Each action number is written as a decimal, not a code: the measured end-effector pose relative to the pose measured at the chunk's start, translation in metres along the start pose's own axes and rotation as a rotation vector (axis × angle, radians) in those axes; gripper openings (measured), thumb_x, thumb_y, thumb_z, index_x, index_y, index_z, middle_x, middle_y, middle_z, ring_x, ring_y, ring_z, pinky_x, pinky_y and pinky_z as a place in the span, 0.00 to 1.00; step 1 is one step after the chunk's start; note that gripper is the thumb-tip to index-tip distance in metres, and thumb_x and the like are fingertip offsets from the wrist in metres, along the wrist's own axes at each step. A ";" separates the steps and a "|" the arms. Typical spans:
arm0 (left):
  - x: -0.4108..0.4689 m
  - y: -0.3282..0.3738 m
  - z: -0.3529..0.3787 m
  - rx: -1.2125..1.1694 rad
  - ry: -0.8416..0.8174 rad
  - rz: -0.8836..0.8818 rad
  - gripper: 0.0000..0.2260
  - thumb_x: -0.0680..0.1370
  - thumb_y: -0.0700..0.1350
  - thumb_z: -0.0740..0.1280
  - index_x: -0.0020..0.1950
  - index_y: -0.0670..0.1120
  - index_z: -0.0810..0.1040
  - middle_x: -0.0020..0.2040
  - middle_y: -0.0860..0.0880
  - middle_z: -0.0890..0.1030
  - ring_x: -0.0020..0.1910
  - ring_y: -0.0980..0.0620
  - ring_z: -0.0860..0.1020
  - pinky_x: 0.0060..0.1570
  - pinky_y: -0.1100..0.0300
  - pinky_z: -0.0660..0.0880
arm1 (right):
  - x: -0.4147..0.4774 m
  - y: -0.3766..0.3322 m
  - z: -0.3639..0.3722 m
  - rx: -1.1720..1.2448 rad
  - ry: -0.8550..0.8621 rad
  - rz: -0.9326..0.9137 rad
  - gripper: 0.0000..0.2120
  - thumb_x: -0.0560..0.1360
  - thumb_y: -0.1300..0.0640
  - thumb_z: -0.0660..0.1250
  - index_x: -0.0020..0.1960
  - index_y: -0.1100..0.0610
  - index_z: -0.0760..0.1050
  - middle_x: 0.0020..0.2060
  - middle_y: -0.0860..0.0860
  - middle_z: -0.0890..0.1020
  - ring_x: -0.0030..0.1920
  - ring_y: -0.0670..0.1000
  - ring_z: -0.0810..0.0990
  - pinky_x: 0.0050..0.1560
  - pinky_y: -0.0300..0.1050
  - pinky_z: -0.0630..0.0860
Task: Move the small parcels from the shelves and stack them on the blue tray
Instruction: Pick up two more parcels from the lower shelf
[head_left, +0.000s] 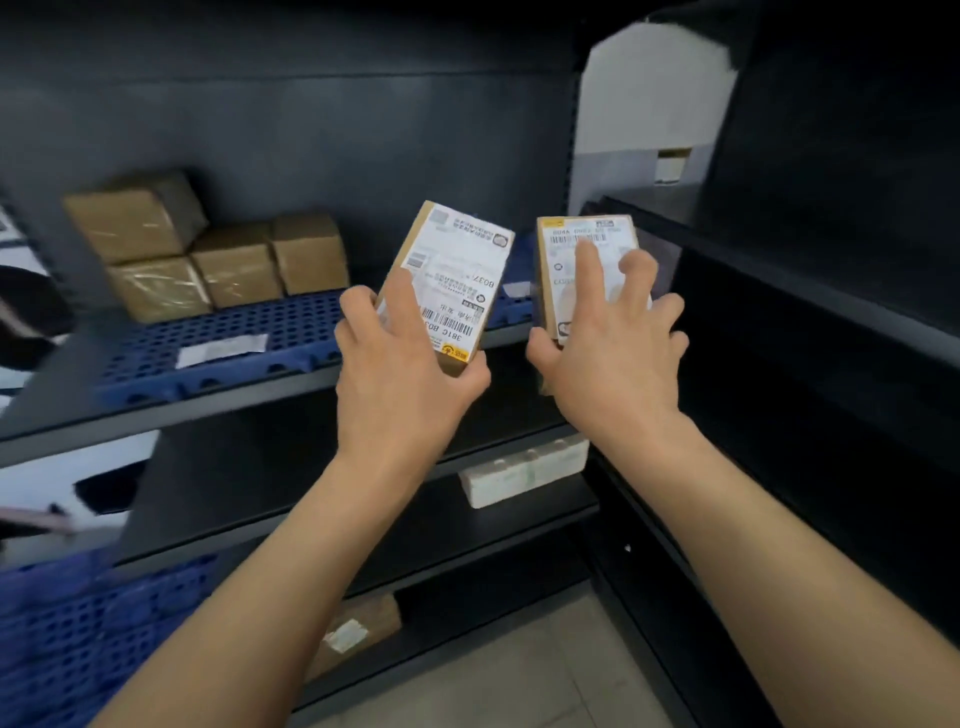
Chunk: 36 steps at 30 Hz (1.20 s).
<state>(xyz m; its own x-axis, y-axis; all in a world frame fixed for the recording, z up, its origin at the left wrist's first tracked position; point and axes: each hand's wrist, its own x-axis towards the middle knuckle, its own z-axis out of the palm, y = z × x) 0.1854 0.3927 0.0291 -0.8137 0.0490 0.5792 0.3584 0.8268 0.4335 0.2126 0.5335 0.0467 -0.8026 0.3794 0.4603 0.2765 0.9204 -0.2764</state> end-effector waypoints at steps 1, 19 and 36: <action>0.003 -0.008 -0.009 0.007 0.022 -0.016 0.37 0.68 0.55 0.72 0.70 0.46 0.58 0.63 0.43 0.62 0.58 0.44 0.67 0.46 0.59 0.64 | 0.002 -0.012 0.000 0.018 0.006 -0.028 0.37 0.75 0.43 0.63 0.76 0.49 0.47 0.72 0.56 0.53 0.60 0.63 0.64 0.56 0.57 0.68; 0.059 -0.067 -0.024 0.443 0.275 -0.153 0.42 0.63 0.51 0.76 0.70 0.45 0.57 0.61 0.40 0.67 0.58 0.41 0.67 0.54 0.49 0.68 | 0.083 -0.096 0.048 0.323 -0.125 -0.364 0.36 0.75 0.42 0.64 0.75 0.49 0.50 0.71 0.55 0.53 0.61 0.63 0.64 0.58 0.57 0.67; 0.149 -0.138 -0.011 0.607 0.275 -0.063 0.45 0.59 0.51 0.78 0.69 0.39 0.59 0.59 0.37 0.71 0.55 0.37 0.71 0.50 0.43 0.71 | 0.151 -0.164 0.093 0.427 -0.094 -0.390 0.34 0.75 0.43 0.64 0.75 0.51 0.54 0.70 0.56 0.55 0.65 0.65 0.62 0.60 0.62 0.66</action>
<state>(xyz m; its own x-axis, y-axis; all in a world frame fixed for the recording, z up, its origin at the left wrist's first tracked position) 0.0199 0.2795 0.0629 -0.6493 -0.0881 0.7554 -0.0731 0.9959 0.0534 -0.0032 0.4308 0.0835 -0.8510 -0.0076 0.5251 -0.2707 0.8631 -0.4263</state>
